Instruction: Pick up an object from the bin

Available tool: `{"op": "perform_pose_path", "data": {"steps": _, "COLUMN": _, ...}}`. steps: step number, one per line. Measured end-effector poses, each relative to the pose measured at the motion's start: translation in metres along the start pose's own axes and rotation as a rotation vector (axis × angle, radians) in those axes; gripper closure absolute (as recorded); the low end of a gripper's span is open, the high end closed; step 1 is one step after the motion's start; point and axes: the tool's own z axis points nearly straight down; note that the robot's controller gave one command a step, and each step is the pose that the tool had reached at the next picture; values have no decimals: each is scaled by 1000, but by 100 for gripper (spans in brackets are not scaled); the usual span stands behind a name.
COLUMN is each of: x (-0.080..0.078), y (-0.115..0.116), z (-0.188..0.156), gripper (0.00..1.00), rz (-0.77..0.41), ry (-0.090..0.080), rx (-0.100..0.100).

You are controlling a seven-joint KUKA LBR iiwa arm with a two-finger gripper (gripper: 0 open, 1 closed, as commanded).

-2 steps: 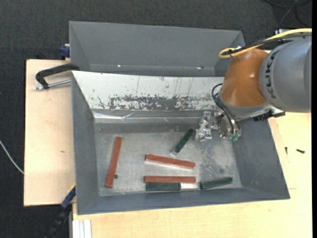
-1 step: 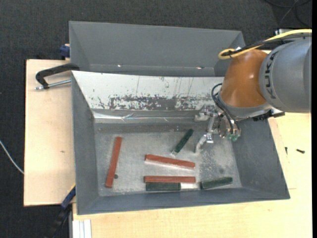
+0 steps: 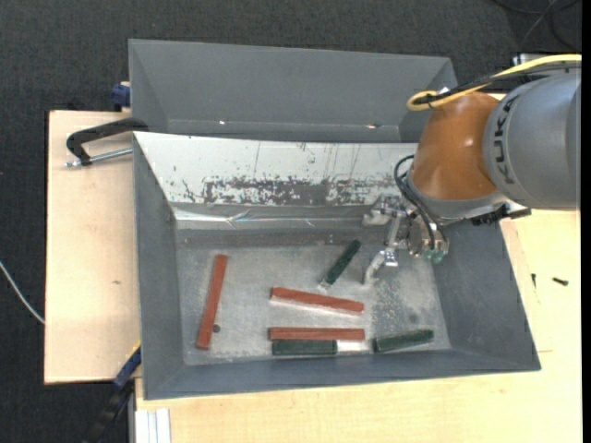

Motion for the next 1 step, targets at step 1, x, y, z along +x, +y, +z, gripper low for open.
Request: {"op": "perform_pose_path", "data": {"steps": 1, "x": 8, "y": 58, "z": -4, "gripper": 100, "rz": 46, "ry": 18, "rx": 0}}
